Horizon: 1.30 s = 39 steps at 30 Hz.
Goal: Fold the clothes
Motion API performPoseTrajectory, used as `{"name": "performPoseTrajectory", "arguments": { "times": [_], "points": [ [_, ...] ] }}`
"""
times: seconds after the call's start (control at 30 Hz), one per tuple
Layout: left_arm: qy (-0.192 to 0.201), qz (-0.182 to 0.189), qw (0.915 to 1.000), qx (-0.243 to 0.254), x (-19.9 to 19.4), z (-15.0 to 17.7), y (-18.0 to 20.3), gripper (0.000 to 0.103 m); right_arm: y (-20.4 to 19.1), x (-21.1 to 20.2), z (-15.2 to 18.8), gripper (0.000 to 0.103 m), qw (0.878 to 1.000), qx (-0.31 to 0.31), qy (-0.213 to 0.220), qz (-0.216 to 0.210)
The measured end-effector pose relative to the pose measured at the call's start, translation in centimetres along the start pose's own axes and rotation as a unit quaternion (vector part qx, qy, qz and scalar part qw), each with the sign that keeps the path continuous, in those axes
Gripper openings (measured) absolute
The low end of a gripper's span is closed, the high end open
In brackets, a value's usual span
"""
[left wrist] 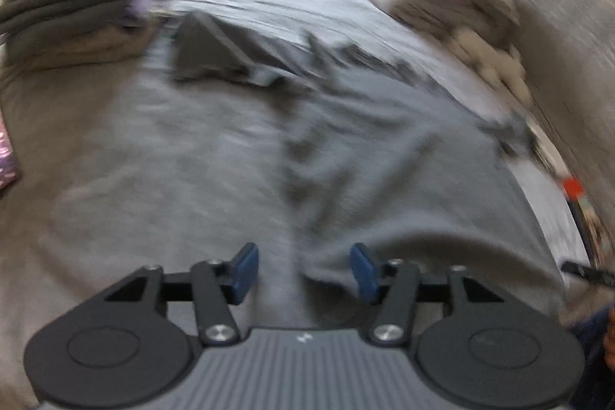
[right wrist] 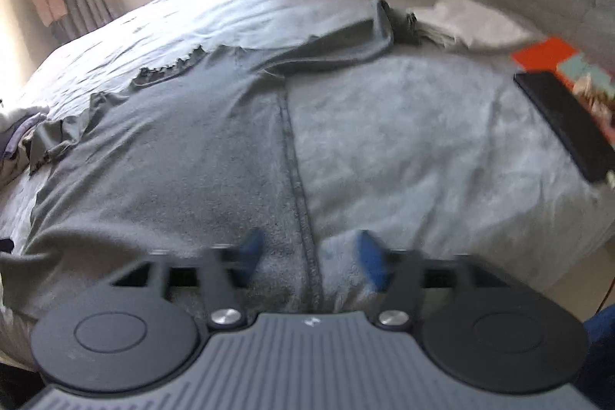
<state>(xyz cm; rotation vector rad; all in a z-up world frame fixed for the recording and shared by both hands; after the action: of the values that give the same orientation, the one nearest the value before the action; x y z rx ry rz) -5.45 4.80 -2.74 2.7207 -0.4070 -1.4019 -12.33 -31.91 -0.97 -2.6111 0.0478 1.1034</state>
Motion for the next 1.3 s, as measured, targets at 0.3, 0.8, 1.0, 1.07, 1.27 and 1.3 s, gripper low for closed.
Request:
{"name": "performPoseTrajectory", "arguments": {
  "times": [0.3,0.8,1.0,1.07,1.27,1.3],
  "points": [
    [0.0,0.015,0.9991,0.041,-1.2,1.0,3.4,0.005,-1.1,0.1,2.6,0.006,0.999,-0.043,-0.023,0.002],
    [0.038,-0.017,0.999,-0.015,-3.8,1.7,-2.1,0.026,-1.3,-1.7,1.9,0.017,0.998,-0.053,-0.013,0.009],
    [0.042,-0.044,0.9981,-0.009,-2.1,0.9,-1.1,0.042,-0.6,-1.6,0.7,0.039,0.999,-0.033,0.003,0.007],
    [0.044,-0.058,0.9974,-0.002,-1.2,1.1,-0.4,0.039,-0.8,-1.4,1.0,0.039,0.999,-0.043,-0.002,0.01],
    [0.049,-0.105,0.9913,0.064,-0.1,2.1,1.8,0.004,-1.5,-0.6,1.9,0.003,0.997,-0.072,-0.016,0.02],
    [0.05,-0.102,0.9917,0.059,-0.6,2.1,1.8,0.004,-1.6,-0.5,2.0,0.003,0.997,-0.077,-0.018,0.022]
  ]
}}
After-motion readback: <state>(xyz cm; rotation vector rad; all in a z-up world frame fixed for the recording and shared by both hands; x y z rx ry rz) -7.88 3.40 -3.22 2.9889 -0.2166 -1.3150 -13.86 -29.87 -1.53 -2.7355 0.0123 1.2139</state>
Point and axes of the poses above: each gripper's, at about its wrist camera, not at the fingertips, and x roughly the way its jaws point, y to its right, z to its underside, the point moved 9 cm from there along x, roughly the way its jaws point, and after that the axes turned 9 degrees about -z, right-handed, at the moved point
